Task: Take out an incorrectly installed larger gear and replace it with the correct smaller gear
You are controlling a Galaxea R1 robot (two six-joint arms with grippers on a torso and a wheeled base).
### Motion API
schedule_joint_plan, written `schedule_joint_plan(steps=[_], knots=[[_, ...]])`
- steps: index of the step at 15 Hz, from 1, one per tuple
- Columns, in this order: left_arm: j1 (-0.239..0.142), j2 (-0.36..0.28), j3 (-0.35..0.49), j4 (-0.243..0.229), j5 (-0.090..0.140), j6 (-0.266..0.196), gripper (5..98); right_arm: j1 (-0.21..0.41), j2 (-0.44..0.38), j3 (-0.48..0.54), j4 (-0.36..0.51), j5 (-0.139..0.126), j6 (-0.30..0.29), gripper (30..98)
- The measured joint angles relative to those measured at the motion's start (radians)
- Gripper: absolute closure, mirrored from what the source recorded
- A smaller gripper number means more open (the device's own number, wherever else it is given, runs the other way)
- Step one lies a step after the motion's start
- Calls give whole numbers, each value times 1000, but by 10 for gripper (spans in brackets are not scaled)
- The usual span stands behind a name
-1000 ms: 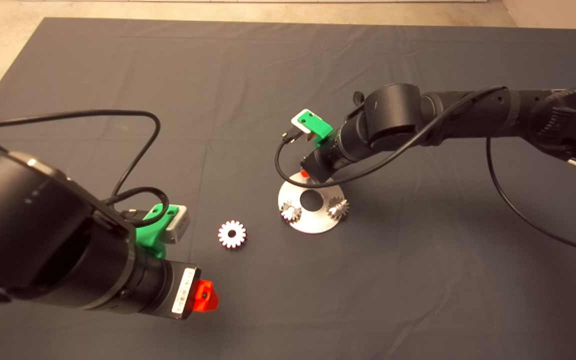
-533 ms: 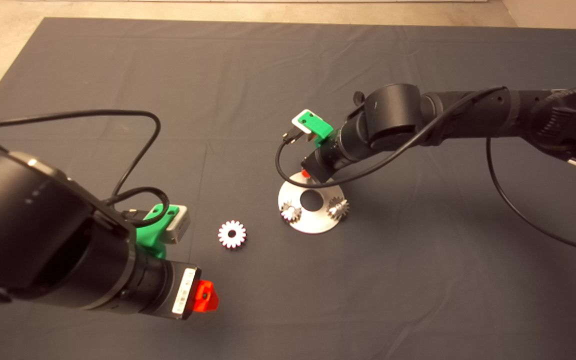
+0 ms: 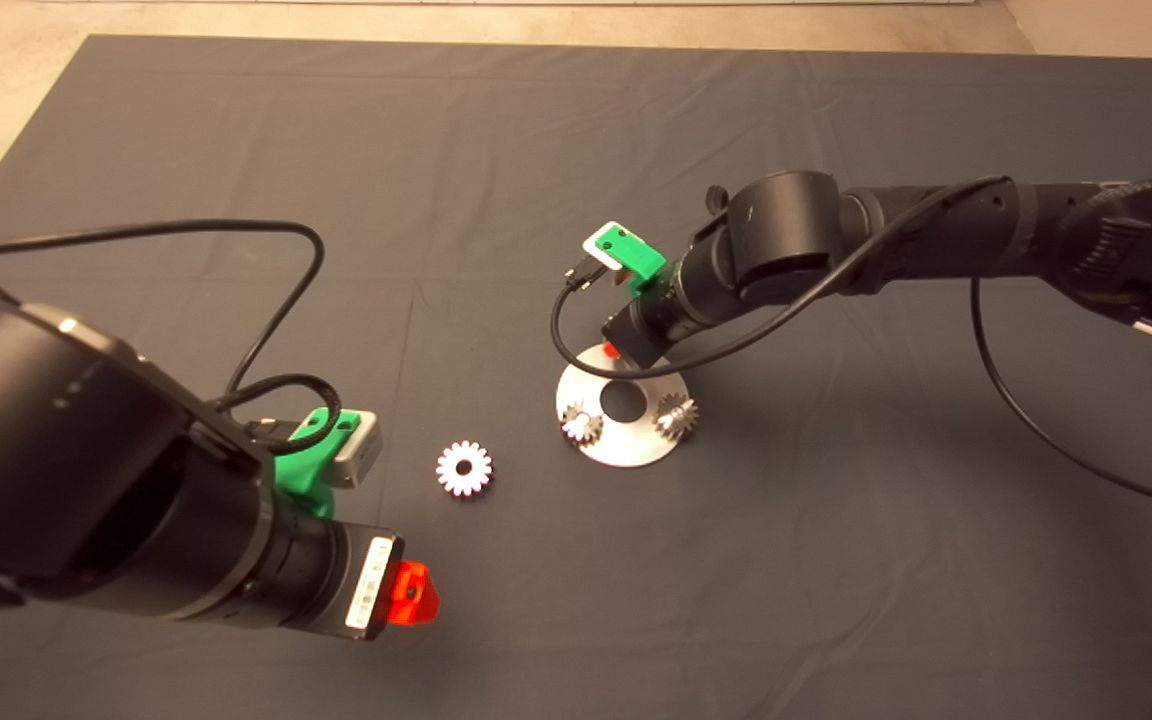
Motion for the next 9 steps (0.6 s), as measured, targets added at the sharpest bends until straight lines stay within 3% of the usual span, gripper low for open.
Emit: schedule_joint_plan(steps=[9], knots=[[0,0,0,0,0,0,54,0,17,-15,-3,0,0,875]])
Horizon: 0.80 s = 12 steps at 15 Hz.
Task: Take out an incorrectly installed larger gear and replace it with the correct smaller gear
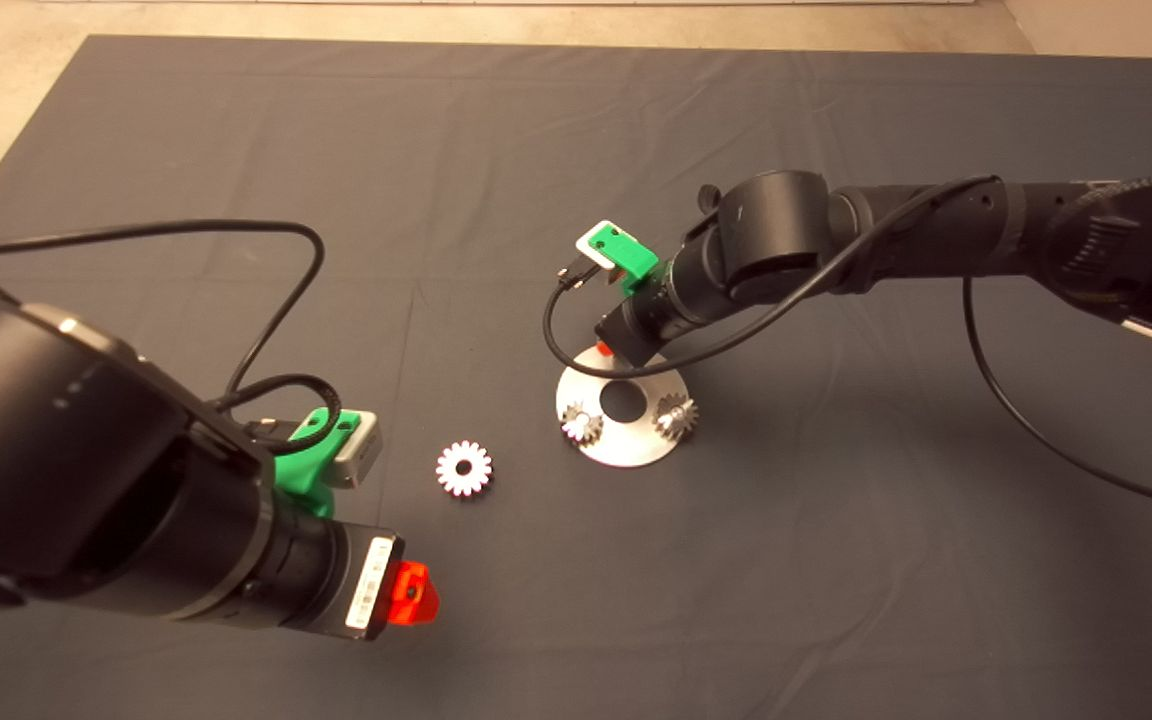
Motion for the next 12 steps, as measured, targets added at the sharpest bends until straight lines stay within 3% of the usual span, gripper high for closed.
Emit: schedule_joint_plan(steps=[12], knots=[[0,0,0,0,0,0,54,-6,-1,0,-13,-30,-9,874]])
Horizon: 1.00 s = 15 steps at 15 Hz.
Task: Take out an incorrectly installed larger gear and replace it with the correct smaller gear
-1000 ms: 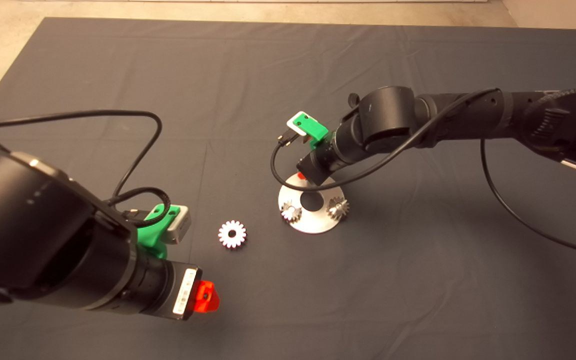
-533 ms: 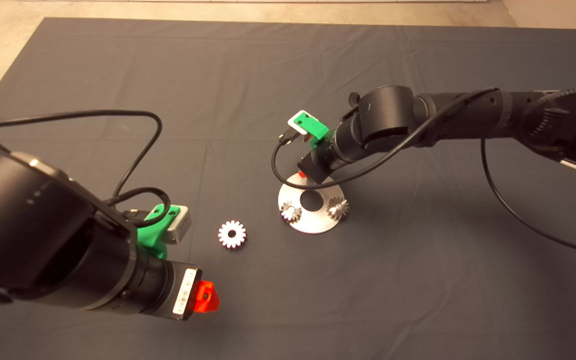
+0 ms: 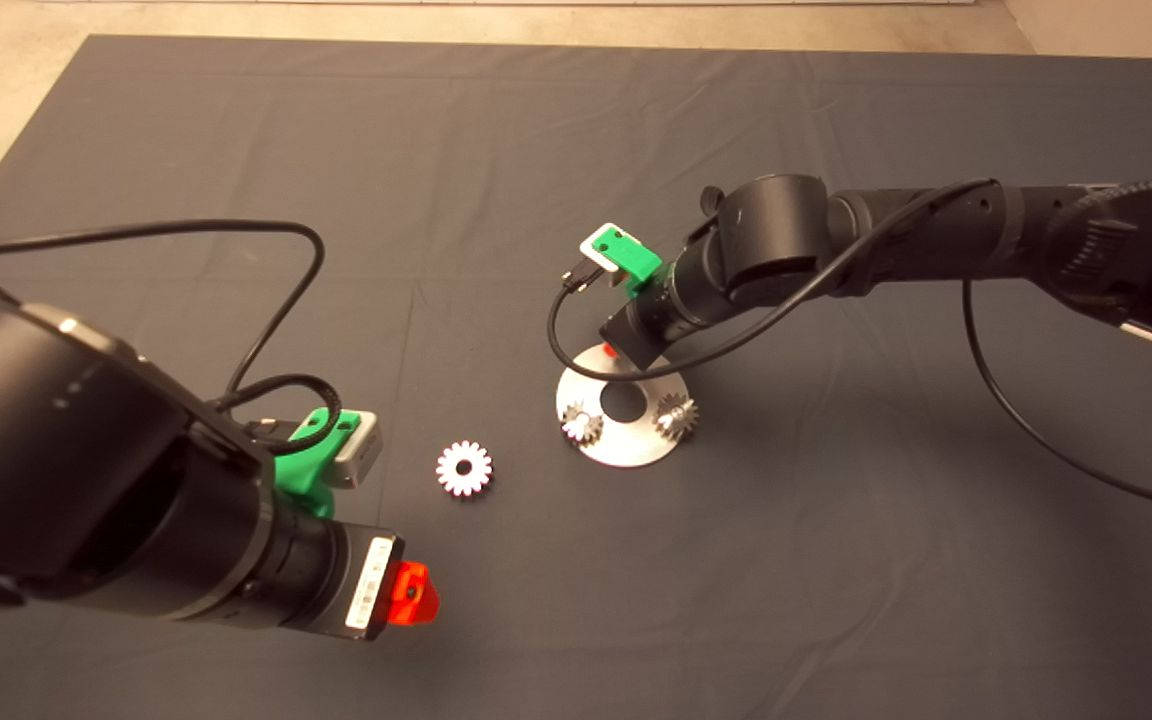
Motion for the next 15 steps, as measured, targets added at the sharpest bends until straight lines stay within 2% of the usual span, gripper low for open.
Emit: schedule_joint_plan(steps=[15], knots=[[0,0,0,0,0,0,54,-16,4,1,-12,0,-3,875]])
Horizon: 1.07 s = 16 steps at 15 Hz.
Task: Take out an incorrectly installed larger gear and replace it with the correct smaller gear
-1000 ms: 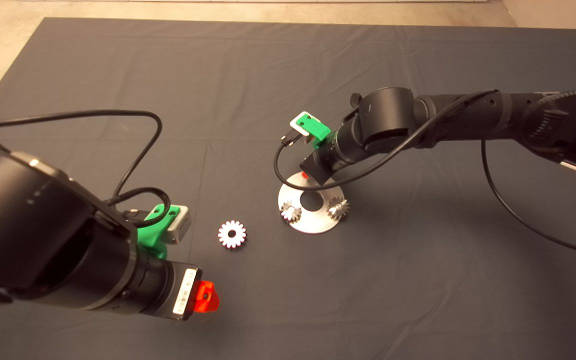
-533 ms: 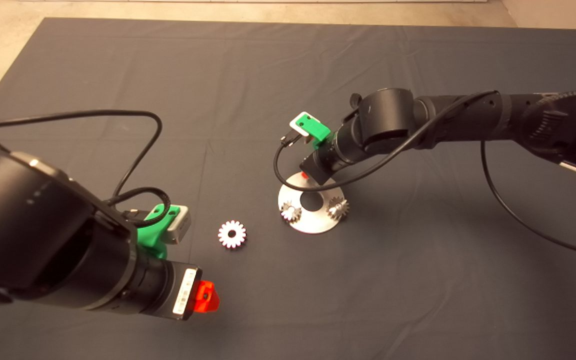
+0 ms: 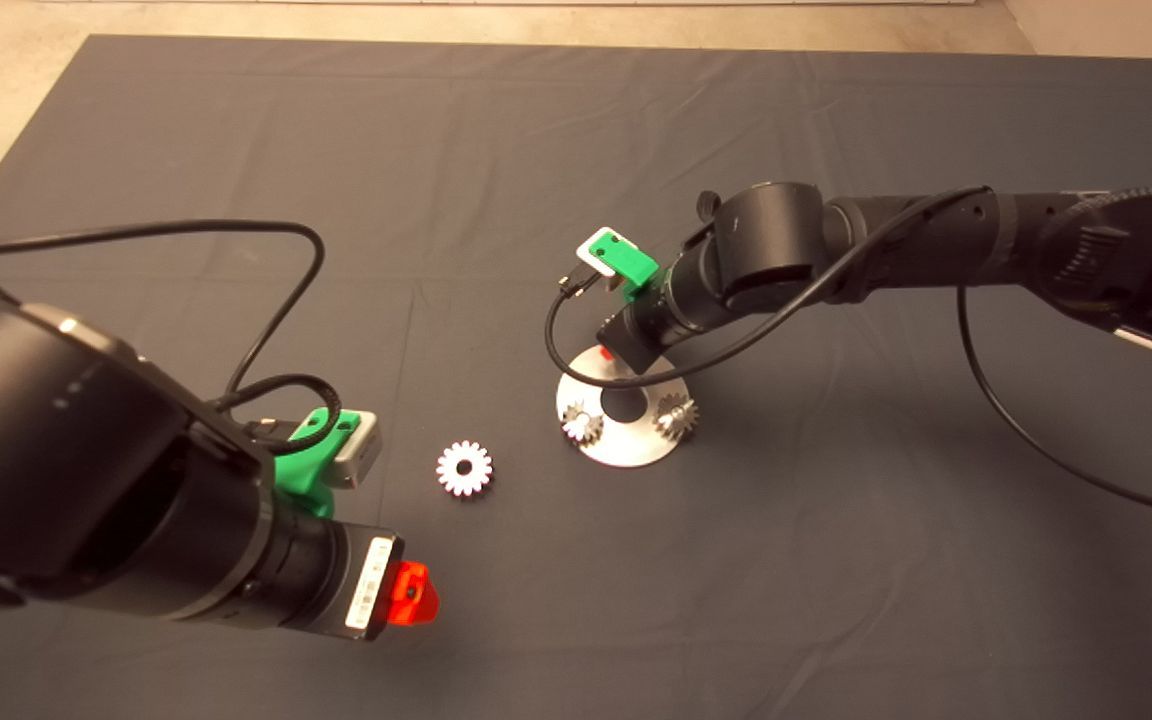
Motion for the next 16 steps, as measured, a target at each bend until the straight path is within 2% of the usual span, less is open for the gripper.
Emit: schedule_joint_plan(steps=[16], knots=[[0,0,0,0,0,0,54,-1,0,0,-1,-1,0,871]])
